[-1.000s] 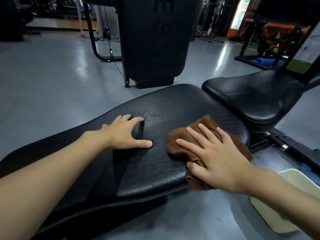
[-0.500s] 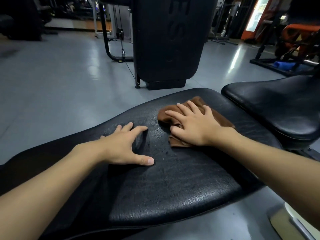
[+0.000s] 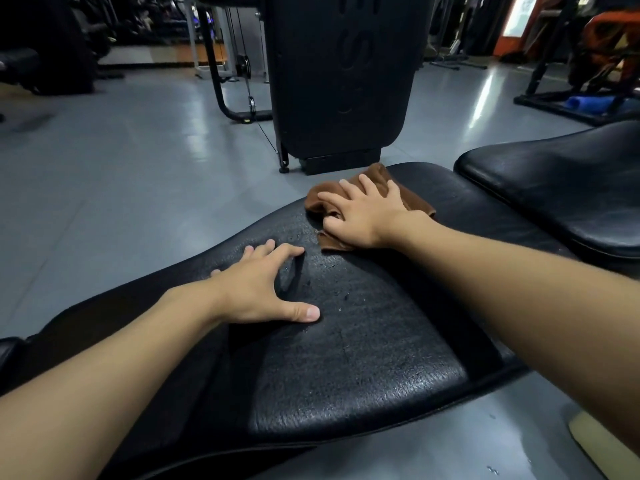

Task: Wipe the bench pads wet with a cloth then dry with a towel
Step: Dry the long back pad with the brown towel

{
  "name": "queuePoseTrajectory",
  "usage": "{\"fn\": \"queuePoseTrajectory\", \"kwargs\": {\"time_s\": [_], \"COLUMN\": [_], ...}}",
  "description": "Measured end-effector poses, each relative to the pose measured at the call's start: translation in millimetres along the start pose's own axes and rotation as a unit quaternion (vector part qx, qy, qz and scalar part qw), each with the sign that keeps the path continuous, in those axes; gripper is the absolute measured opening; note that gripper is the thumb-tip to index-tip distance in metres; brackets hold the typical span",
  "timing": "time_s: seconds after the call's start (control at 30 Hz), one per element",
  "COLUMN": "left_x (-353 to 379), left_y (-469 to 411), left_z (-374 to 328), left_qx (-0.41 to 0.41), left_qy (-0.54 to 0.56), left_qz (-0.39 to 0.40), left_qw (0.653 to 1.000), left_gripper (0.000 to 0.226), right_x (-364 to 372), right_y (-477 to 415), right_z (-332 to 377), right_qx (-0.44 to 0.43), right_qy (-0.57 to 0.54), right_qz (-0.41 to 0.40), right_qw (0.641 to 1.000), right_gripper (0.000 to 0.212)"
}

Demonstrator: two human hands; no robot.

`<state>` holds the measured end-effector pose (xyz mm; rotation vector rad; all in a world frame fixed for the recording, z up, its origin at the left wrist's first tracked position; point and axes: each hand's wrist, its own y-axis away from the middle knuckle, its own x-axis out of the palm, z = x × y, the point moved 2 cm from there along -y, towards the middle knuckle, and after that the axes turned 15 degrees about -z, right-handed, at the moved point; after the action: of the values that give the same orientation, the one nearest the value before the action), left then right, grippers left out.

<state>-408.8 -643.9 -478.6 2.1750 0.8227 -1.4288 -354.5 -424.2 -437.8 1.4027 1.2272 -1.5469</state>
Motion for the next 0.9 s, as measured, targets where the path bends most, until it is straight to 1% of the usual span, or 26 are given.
{"fn": "queuePoseTrajectory", "kwargs": {"time_s": [0.13,0.2,0.27,0.33,0.4,0.47,0.53,0.6,0.67,0.73,0.83,0.9], "left_x": [1,-1,-5,-7,-8,-10,-15,-20,-18,-14,-11,-11], "left_y": [0,4,10,15,20,25,31,37,41,42,41,40], "left_z": [1,-3,-9,-13,-15,-14,-8,2,14,23,24,24], "left_qx": [-0.005,-0.015,-0.026,-0.031,-0.026,-0.013,-0.01,-0.018,-0.027,-0.036,-0.03,-0.027], "left_qy": [0.004,0.0,-0.008,-0.009,-0.005,-0.007,-0.009,-0.028,-0.045,-0.032,-0.019,-0.018], "left_qz": [-0.003,0.001,0.005,0.004,-0.004,-0.018,-0.017,0.004,0.026,0.039,0.039,0.045], "left_qw": [1.0,1.0,1.0,0.999,1.0,1.0,1.0,0.999,0.998,0.998,0.999,0.998], "left_gripper": [0.128,0.127,0.12,0.12,0.129,0.127,0.123,0.126,0.129,0.135,0.135,0.135], "right_x": [-11,-18,-25,-30,-37,-43,-50,-51,-41,-31,-26,-19], "right_y": [76,119,157,187,208,221,228,226,220,203,168,134], "right_z": [10,15,19,22,24,23,22,23,24,27,30,31], "right_qx": [-0.029,-0.042,-0.05,-0.053,-0.056,-0.065,-0.068,-0.059,-0.055,-0.048,-0.041,-0.037], "right_qy": [0.002,0.015,0.021,0.018,0.02,0.031,0.03,0.021,0.028,0.021,0.024,0.023], "right_qz": [-0.02,-0.02,-0.021,-0.021,-0.019,-0.009,-0.014,-0.011,-0.009,-0.019,-0.013,-0.014], "right_qw": [0.999,0.999,0.998,0.998,0.998,0.997,0.997,0.998,0.998,0.998,0.999,0.999], "right_gripper": [0.063,0.073,0.079,0.071,0.066,0.073,0.084,0.087,0.08,0.073,0.077,0.075]}}
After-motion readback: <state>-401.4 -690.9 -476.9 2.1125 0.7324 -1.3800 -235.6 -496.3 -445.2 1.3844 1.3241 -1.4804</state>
